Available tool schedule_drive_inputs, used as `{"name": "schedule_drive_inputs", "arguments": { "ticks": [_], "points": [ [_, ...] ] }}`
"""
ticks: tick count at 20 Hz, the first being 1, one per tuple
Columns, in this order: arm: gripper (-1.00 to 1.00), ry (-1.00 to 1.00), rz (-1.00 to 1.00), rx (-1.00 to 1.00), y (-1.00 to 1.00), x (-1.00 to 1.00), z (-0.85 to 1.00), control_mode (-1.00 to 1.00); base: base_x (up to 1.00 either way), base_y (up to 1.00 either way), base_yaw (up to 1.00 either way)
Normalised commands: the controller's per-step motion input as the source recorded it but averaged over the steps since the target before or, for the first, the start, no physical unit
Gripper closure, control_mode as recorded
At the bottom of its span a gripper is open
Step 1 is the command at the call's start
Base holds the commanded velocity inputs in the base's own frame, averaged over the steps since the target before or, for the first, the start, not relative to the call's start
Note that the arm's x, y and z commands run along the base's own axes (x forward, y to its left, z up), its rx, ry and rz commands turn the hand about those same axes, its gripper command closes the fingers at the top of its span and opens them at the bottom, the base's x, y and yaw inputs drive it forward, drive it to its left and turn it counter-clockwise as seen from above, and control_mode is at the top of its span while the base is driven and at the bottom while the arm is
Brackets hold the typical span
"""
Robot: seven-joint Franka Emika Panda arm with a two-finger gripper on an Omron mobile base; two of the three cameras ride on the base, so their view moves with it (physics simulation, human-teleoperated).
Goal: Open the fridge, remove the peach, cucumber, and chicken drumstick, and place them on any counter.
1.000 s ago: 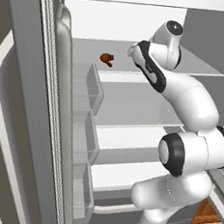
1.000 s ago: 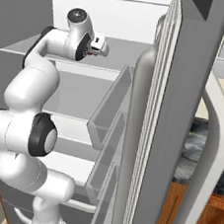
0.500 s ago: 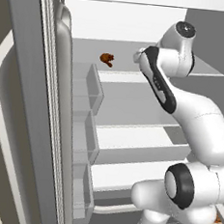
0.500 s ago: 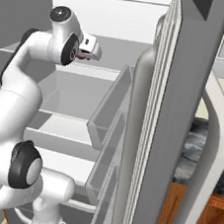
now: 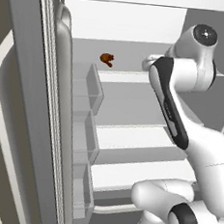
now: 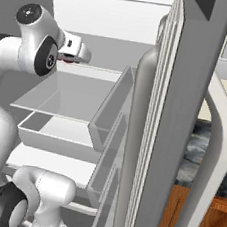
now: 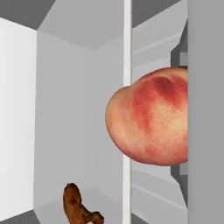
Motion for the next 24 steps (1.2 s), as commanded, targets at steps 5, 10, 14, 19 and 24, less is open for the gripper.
{"name": "schedule_drive_inputs", "arguments": {
  "ticks": [5,10,14,19,24],
  "points": [
    [1.00,0.00,0.00,-0.01,0.04,-1.00,0.12,-1.00,0.00,0.00,0.00],
    [1.00,0.00,0.00,0.00,0.04,-0.98,0.00,-1.00,0.00,0.00,0.00],
    [1.00,0.00,0.00,0.00,0.00,-0.74,0.07,-1.00,0.00,0.00,0.00],
    [1.00,0.00,0.00,0.00,0.00,-0.23,0.01,-1.00,0.00,0.00,0.00],
    [1.00,0.00,0.00,0.00,0.00,-0.16,0.00,-1.00,0.00,0.00,0.00]
  ]
}}
